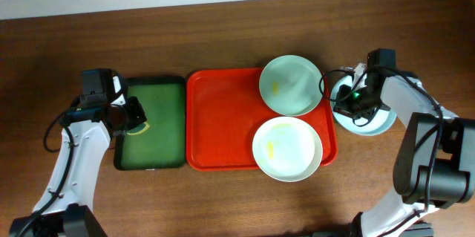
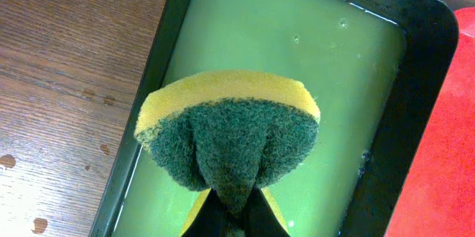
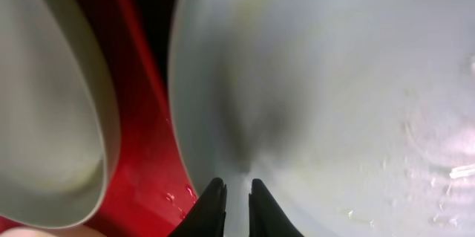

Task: Clean dirty plates on tray and stack at the side
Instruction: 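Set the light blue plate on the table right of the red tray, then drag the cream plate left on the red tray with the right gripper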

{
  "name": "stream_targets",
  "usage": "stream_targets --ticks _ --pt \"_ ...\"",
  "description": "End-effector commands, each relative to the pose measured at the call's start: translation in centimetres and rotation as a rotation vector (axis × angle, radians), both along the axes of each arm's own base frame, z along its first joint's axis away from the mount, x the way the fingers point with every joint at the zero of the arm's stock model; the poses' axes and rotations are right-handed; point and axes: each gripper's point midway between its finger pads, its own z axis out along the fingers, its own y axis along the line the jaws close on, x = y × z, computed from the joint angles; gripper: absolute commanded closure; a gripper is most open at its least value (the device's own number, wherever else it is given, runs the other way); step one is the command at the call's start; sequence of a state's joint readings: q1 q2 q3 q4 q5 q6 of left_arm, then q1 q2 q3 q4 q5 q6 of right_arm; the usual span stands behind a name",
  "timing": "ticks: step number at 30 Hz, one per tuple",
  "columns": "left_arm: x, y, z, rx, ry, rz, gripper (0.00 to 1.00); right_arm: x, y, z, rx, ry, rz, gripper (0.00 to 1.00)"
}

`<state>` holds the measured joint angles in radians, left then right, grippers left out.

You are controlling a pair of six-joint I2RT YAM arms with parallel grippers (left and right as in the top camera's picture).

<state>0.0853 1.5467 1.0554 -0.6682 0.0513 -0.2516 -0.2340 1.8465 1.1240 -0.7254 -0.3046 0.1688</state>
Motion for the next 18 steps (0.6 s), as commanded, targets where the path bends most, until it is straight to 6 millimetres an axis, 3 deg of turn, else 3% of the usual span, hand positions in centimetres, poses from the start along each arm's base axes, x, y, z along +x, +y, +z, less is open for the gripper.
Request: stream_targets --ticks 1,3,6,9,12,18 --pt "0.0 -0.1 0.2 0.002 -0.006 0.002 0.97 1.0 0.1 3.5 0.027 0.000 0.015 0.76" --pt "0.0 -0.1 0.2 0.002 -0.006 0.002 0.97 0.3 1.2 7.1 0.041 0.064 0.067 0.70" --pt "0.0 -0.1 0.2 0.002 -0.006 0.002 0.97 -2.4 2.9 7.8 0.060 0.175 0.142 0.61" --pt "0.0 -0.1 0.2 0.002 -0.006 0.002 0.97 -5.6 4.1 6.4 0.044 0.299 0.186 0.60" --pt "0.0 -0.1 0.2 0.001 -0.006 0.002 0.97 -8.8 6.1 3.5 0.034 0.389 0.256 0.61" --pt "0.0 -0.1 0.2 0.002 -0.006 0.002 0.97 -10.7 8.4 1.0 0.016 0.406 0.347 0.67"
